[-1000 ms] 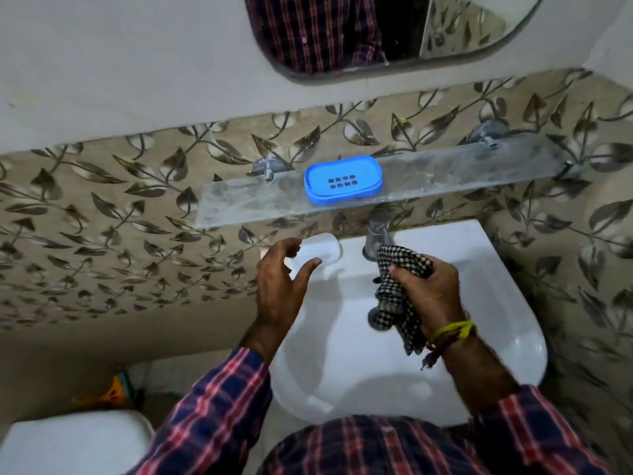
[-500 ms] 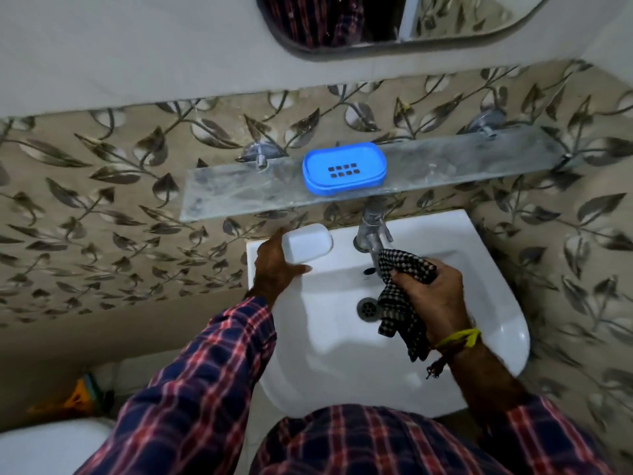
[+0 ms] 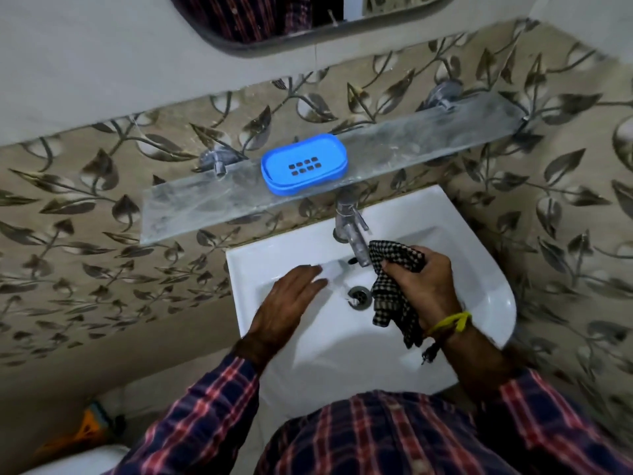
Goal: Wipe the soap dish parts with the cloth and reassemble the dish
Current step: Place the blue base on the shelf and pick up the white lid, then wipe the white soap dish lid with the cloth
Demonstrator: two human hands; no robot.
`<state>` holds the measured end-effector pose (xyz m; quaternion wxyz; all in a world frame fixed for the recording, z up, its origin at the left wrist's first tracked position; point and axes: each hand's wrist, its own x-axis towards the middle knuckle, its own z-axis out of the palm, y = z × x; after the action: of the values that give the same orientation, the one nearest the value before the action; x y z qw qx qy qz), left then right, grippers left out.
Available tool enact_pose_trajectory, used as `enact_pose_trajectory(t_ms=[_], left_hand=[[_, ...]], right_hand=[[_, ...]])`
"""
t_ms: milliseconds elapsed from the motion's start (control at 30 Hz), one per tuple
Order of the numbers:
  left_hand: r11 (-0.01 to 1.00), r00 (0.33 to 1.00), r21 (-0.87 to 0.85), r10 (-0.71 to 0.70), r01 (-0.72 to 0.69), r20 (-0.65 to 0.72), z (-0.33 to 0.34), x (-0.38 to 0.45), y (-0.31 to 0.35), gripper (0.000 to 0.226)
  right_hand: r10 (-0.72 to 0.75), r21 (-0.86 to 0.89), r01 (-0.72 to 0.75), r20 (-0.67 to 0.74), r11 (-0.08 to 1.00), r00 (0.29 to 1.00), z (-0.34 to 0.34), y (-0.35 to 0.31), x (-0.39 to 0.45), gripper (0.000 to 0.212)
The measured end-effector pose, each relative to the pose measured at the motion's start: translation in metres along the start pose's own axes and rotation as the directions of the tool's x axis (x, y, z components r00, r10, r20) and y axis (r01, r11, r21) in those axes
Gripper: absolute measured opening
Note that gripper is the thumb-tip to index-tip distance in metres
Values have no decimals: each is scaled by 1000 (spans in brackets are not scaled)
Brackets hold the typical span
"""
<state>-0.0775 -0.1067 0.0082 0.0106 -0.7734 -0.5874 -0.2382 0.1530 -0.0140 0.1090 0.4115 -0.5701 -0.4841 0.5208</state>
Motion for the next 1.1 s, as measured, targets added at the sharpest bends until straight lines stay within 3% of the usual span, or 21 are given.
enact_pose_trajectory(t_ms=[100,200,300,367,467,533,667,800,967,1100], left_hand=[[997,998,54,44,-47,55,-6,1,8,52],[996,996,53,-69,67,57,-13,10,16,58],[983,982,-34,-181,183,46,-18,18,21,75],[936,957,-202,-282,290,69,-24,21,28,76],[712,851,-488,-504,505,145,-37,32,51,88],[581,808,-608,-560,541,184,-45,38,66,90],[277,764,-842,-607,463,220,-51,44,86,86],[22,739,-947,-632,321,235,-56,56,106,81],[-60,677,-948,-685,313,267,-53,77,138,52],[-83,614,-933,-732,349,294,-48,80,142,56]], right_hand=[[-16,-73,16,0,997,1000,-4,5,5,10],[-28,-89,29,12,996,1000,-7,4,7,10],[-70,-170,75,33,983,997,-11,3,9,15],[-69,-207,82,69,975,995,-12,2,11,15],[-41,-205,83,203,975,978,-11,1,9,17],[-30,-158,79,294,984,955,-8,-1,6,21],[-46,-94,92,409,991,912,-8,-16,2,26],[45,0,-51,459,999,887,0,-32,2,19],[245,147,-357,491,923,836,17,-51,-1,11],[342,184,-495,522,849,781,20,-55,0,20]])
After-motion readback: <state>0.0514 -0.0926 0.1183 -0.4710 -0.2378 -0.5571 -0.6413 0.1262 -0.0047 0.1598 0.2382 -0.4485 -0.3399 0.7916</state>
